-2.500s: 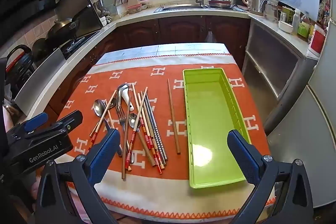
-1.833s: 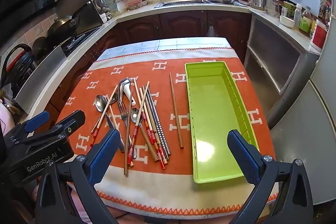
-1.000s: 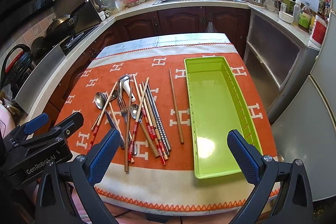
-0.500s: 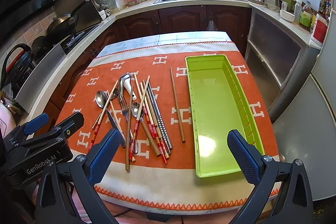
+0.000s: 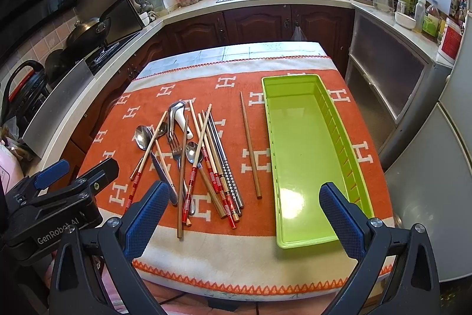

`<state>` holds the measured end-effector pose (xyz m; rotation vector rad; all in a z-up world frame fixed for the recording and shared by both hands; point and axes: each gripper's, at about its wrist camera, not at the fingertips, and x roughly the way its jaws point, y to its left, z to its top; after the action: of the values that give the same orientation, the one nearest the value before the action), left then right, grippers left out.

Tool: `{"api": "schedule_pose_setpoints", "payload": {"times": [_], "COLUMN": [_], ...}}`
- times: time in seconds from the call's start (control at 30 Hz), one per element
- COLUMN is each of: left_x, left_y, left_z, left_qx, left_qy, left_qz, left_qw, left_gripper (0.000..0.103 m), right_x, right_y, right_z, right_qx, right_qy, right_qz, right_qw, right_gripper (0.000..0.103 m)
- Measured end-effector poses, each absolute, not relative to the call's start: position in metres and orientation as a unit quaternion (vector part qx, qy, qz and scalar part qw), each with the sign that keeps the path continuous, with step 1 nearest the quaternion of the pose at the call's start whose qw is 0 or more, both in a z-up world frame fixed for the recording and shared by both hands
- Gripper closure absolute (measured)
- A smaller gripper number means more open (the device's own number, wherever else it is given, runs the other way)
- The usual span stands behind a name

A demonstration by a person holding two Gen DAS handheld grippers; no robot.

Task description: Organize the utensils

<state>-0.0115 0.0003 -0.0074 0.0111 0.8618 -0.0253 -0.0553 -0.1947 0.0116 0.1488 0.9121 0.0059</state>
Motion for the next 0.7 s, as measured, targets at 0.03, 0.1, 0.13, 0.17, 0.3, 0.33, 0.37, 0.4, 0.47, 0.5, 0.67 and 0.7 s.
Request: {"api": "schedule_pose_setpoints", "payload": {"times": [0.03, 0.1, 0.13, 0.17, 0.3, 0.33, 0.37, 0.4, 0.47, 0.5, 0.67, 0.7], "left_x": [-0.011, -0.010, -0.009, -0.008, -0.005, -0.005, -0.004, -0.004, -0.004, -0.004, -0.002, 0.000], "left_y": [0.001, 0.001, 0.001, 0.002, 0.001, 0.001, 0.002, 0.002, 0.005, 0.006, 0.018, 0.022], "left_z": [-0.008, -0.007, -0.008, -0.008, -0.006, -0.004, -0.002, -0.001, 0.003, 0.005, 0.016, 0.018], "left_qx": [0.005, 0.006, 0.006, 0.006, 0.010, 0.013, 0.015, 0.016, 0.017, 0.019, 0.035, 0.032], "left_qy": [0.418, 0.419, 0.420, 0.422, 0.423, 0.421, 0.418, 0.415, 0.408, 0.402, 0.383, 0.385], "left_qz": [-0.011, -0.011, -0.012, -0.013, -0.021, -0.024, -0.026, -0.028, -0.029, -0.027, -0.026, -0.028], "left_qw": [0.908, 0.908, 0.907, 0.907, 0.906, 0.907, 0.908, 0.909, 0.913, 0.915, 0.923, 0.922], "left_gripper": [0.006, 0.006, 0.006, 0.006, 0.006, 0.006, 0.006, 0.006, 0.006, 0.006, 0.006, 0.006], "right_x": [-0.056, -0.055, -0.053, -0.054, -0.053, -0.051, -0.051, -0.050, -0.049, -0.046, -0.035, -0.033], "right_y": [-0.193, -0.193, -0.193, -0.192, -0.190, -0.190, -0.189, -0.189, -0.188, -0.190, -0.190, -0.190], "right_z": [0.011, 0.011, 0.011, 0.010, 0.010, 0.012, 0.013, 0.015, 0.018, 0.020, 0.033, 0.035], "right_qx": [0.069, 0.065, 0.063, 0.062, 0.061, 0.061, 0.061, 0.060, 0.060, 0.059, 0.051, 0.051], "right_qy": [0.440, 0.441, 0.442, 0.442, 0.441, 0.441, 0.438, 0.436, 0.431, 0.430, 0.421, 0.420], "right_qz": [0.002, 0.003, 0.003, 0.003, 0.004, 0.005, 0.006, 0.007, 0.009, 0.010, 0.018, 0.021], "right_qw": [0.895, 0.895, 0.895, 0.895, 0.895, 0.896, 0.897, 0.898, 0.900, 0.901, 0.905, 0.906], "right_gripper": [0.000, 0.000, 0.000, 0.000, 0.000, 0.000, 0.000, 0.000, 0.000, 0.000, 0.000, 0.000]}}
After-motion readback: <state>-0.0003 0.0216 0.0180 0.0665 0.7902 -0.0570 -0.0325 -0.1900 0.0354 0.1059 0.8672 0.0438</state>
